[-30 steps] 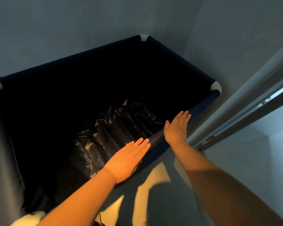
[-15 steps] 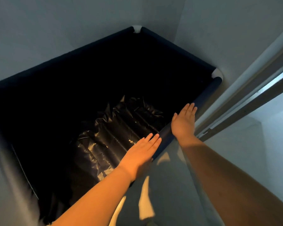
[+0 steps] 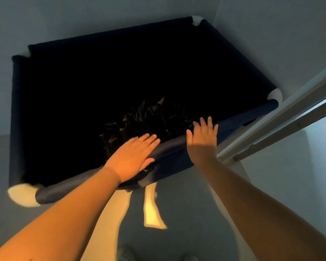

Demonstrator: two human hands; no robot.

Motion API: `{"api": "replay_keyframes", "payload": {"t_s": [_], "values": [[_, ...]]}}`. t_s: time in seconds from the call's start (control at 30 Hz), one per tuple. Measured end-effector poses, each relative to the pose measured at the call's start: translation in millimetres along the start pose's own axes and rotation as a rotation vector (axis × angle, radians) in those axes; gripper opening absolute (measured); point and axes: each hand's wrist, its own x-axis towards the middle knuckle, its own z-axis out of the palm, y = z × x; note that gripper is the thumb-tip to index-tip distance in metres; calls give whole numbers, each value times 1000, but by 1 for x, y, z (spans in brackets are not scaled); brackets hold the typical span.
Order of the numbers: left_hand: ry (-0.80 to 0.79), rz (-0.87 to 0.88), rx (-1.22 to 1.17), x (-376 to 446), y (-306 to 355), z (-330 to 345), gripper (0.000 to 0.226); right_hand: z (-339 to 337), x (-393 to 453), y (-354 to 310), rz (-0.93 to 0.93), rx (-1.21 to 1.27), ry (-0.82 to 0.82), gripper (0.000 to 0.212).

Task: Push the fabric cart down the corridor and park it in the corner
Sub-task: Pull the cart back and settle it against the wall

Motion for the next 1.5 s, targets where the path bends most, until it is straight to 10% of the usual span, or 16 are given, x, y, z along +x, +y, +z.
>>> {"api": "replay_keyframes", "payload": {"t_s": [0.23, 0.67, 1.23, 1.5], "values": [[131, -409, -44, -59, -94, 8, 59, 18, 9, -90, -485, -82, -103, 58], [207, -302, -94, -73, -131, 24, 60, 32, 32, -210, -873, 37, -293, 56], [186, -787, -143, -42, -76, 16, 80, 0, 49, 19, -433, -79, -120, 47], [19, -1041, -127, 6, -20, 11, 119, -14, 70, 107, 360, 129, 121, 62]]}}
